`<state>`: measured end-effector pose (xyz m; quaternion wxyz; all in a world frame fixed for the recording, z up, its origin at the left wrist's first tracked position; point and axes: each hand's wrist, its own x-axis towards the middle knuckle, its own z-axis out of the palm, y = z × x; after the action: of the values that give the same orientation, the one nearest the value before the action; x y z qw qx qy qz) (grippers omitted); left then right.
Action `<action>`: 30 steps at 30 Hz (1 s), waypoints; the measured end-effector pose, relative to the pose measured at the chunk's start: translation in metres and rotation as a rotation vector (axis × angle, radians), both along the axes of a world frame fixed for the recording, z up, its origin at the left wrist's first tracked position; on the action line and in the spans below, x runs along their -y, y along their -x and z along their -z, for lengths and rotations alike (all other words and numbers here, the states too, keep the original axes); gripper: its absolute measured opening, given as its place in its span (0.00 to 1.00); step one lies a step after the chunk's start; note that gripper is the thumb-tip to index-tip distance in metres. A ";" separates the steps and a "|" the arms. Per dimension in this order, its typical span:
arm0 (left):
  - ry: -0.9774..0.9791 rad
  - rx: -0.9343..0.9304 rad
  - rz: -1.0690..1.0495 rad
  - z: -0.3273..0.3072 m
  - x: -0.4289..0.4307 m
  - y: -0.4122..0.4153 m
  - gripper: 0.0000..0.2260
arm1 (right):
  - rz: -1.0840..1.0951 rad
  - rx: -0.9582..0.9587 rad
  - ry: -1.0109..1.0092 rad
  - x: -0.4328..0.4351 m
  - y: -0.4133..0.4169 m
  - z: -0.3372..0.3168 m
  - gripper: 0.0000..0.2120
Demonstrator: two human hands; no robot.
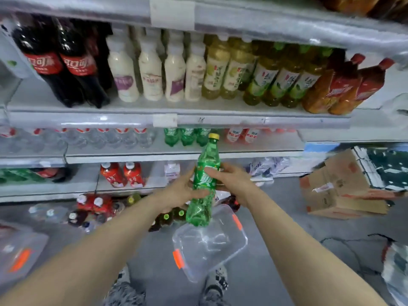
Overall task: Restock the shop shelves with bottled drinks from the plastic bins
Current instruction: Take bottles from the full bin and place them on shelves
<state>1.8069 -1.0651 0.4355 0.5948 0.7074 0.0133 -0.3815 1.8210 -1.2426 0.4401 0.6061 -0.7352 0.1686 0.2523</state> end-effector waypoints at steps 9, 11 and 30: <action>0.056 0.062 -0.141 0.084 0.074 -0.024 0.31 | -0.064 0.070 0.106 0.067 -0.043 0.087 0.14; 0.049 0.074 -0.156 0.113 0.081 -0.038 0.33 | -0.068 0.103 0.113 0.075 -0.058 0.109 0.11; 0.055 0.398 -0.266 0.257 0.125 -0.165 0.32 | 0.120 0.478 0.045 0.102 -0.202 0.225 0.20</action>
<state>1.9722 -1.1897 0.1781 0.6498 0.7442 -0.0213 -0.1530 2.0226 -1.3450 0.2151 0.6261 -0.7761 0.0695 0.0310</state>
